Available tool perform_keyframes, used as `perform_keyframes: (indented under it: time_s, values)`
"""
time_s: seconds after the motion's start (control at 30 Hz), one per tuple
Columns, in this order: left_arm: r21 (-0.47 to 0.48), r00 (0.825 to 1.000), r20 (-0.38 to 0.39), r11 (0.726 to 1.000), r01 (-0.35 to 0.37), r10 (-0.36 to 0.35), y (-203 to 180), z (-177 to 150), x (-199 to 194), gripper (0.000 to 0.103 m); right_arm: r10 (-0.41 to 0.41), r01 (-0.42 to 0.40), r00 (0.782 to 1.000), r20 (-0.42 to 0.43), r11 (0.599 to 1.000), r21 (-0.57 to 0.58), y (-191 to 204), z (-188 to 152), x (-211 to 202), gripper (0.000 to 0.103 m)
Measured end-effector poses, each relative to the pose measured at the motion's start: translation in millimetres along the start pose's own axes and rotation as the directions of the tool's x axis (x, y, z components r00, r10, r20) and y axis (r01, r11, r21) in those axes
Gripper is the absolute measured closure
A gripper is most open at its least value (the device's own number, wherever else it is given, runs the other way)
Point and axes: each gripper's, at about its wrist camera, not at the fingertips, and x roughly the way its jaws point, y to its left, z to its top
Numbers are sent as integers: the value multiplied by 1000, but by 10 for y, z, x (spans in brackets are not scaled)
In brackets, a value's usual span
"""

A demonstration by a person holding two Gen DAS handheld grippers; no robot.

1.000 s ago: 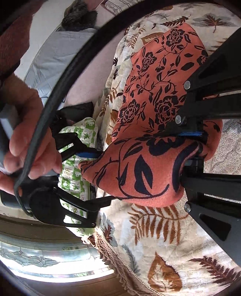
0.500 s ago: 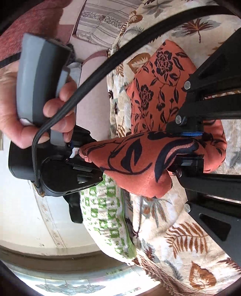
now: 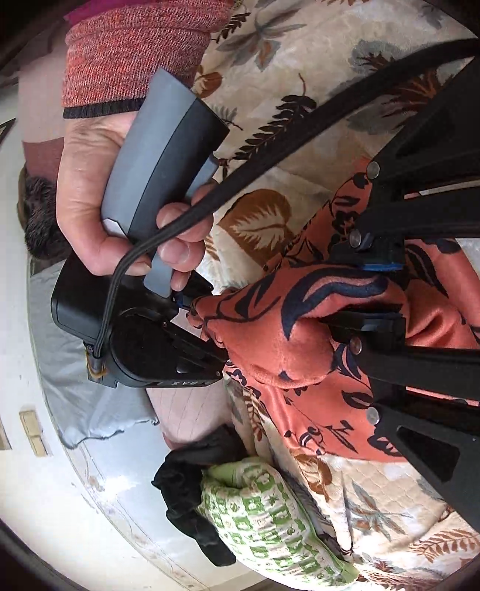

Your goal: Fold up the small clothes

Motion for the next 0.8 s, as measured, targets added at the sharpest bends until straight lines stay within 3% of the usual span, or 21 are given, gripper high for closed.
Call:
perform_keyframes:
  time_s: [0.13, 0.2, 0.23, 0.27, 0.3, 0.33, 0.4, 0.47, 0.5, 0.57, 0.6, 0.7, 0.8]
  values:
    - [30, 998, -70, 1000, 1, 1, -189, -52, 272, 83, 59, -60, 998, 13, 997, 50, -392, -15, 239, 84]
    - [66, 997, -78, 998, 12, -7, -264, -103, 282, 69, 100, -100, 995, 6, 990, 101, -584, -39, 336, 78]
    - [90, 996, -84, 995, 31, -23, -307, -125, 270, 62, 127, -128, 992, 14, 984, 125, -663, -63, 341, 66]
    - [111, 996, -86, 993, 43, -34, -327, -146, 218, 57, 126, -128, 992, 27, 982, 138, -728, -96, 311, 43]
    - [130, 996, -82, 990, 49, -38, -334, -167, 143, 55, 92, -98, 995, 47, 984, 151, -782, -134, 251, 35]
    - [143, 996, -78, 988, 58, -48, -295, -206, 13, 54, 70, -83, 994, 79, 982, 169, -847, -179, 160, 33]
    - [145, 995, -72, 986, 81, -71, -208, -254, -234, 50, 81, -109, 987, 139, 972, 210, -963, -299, -86, 33]
    - [119, 994, -41, 987, 104, -100, -25, -290, -526, 48, 39, -87, 978, 206, 969, 230, -959, -445, -399, 35]
    - [100, 996, -19, 991, 94, -92, 115, -289, -646, 42, 32, -81, 974, 226, 974, 212, -882, -525, -544, 38]
    - [43, 999, 11, 998, 40, -40, 389, -296, -819, 33, 20, -61, 967, 254, 986, 154, -630, -684, -778, 65]
    - [5, 1000, 14, 1000, 14, -14, 540, -299, -858, 33, 6, -39, 967, 253, 991, 125, -478, -756, -841, 67]
    - [-113, 998, -38, 992, -49, 45, 945, -319, -727, 33, -12, -5, 975, 222, 997, 78, -96, -956, -816, 69]
    - [-196, 992, -124, 980, -40, 16, 1164, -448, -402, 33, -51, 30, 978, 204, 994, 105, 53, -1110, -606, 70]
